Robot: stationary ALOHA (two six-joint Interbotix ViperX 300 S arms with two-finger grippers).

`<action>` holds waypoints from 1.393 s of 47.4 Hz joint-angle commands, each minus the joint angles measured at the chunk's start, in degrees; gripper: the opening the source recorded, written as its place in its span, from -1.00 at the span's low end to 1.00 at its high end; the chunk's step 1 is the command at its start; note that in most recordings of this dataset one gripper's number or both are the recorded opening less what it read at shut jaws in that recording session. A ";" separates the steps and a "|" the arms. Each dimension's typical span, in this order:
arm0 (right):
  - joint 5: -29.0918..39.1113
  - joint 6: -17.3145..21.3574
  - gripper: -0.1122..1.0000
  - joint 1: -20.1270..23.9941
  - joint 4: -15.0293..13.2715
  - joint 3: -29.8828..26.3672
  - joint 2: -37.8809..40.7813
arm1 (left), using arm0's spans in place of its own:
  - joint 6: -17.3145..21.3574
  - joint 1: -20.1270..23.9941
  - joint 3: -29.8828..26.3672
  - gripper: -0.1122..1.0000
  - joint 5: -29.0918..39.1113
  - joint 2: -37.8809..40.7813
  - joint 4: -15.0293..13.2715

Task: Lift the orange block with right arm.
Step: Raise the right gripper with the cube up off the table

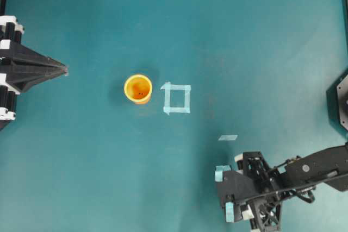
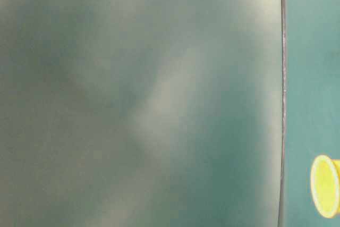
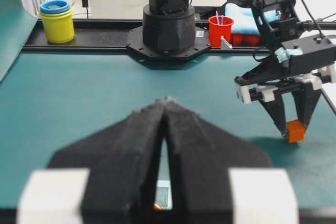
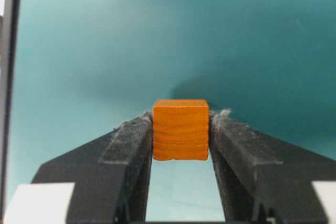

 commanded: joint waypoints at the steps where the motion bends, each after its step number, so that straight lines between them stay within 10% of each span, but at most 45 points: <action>1: 1.23 0.09 -0.06 0.18 -0.26 -1.93 -1.32 | 0.09 0.09 -1.58 -0.80 -0.26 0.26 0.18; 66: 26.81 0.09 -0.06 0.26 -8.09 -13.97 -10.90 | 0.09 0.09 -1.67 -0.80 -0.26 0.26 0.18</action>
